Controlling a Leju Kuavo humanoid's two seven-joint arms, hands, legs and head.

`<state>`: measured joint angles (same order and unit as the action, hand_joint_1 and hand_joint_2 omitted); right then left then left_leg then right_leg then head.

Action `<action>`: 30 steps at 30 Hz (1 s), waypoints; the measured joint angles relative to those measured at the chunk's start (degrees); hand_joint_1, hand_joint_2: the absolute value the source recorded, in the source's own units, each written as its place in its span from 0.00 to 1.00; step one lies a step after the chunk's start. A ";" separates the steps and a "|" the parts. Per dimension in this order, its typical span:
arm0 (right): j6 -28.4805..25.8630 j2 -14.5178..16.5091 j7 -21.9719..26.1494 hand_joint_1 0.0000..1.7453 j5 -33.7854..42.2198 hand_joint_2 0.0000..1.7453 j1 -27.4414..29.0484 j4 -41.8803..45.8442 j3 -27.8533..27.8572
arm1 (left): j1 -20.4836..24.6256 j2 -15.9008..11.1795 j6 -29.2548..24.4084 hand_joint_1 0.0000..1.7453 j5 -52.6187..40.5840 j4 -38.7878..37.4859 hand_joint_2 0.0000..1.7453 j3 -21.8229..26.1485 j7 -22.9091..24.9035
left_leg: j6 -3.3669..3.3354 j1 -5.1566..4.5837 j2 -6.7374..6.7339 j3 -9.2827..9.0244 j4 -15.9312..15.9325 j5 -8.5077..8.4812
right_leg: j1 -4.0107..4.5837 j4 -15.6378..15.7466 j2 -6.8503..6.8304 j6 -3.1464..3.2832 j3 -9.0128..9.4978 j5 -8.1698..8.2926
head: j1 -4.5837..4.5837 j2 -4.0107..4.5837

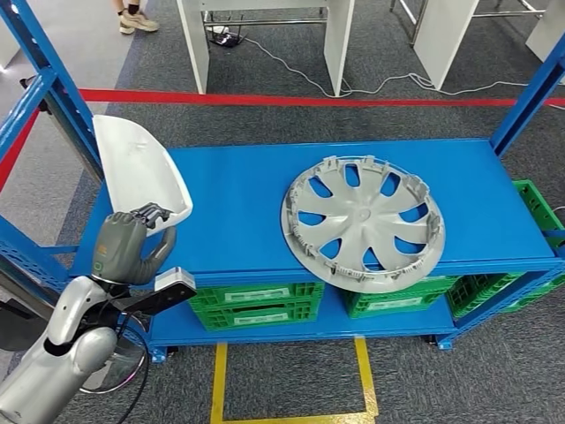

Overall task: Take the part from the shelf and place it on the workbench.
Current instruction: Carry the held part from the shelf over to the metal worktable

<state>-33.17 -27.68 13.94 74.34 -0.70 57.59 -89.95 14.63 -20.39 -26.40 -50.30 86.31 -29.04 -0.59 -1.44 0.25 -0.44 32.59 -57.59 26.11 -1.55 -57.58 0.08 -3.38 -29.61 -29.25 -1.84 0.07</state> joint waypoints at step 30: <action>-0.82 -0.09 -1.98 0.00 -0.75 0.00 -0.20 1.29 -0.01 | -1.71 -0.94 1.49 1.00 0.81 0.23 1.00 2.02 2.14 | -0.34 -0.39 -0.35 2.30 0.51 -1.89 | 0.87 -2.73 0.03 1.00 1.16 -0.83 | 0.05 0.00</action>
<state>-33.99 -27.77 11.96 73.59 -0.89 58.88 -89.96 12.92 -21.32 -24.92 -49.49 86.54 -27.02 1.55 -1.78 -0.14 -0.79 34.88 -57.08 24.23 -0.68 -60.31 0.10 -2.38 -28.45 -30.08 -1.79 0.07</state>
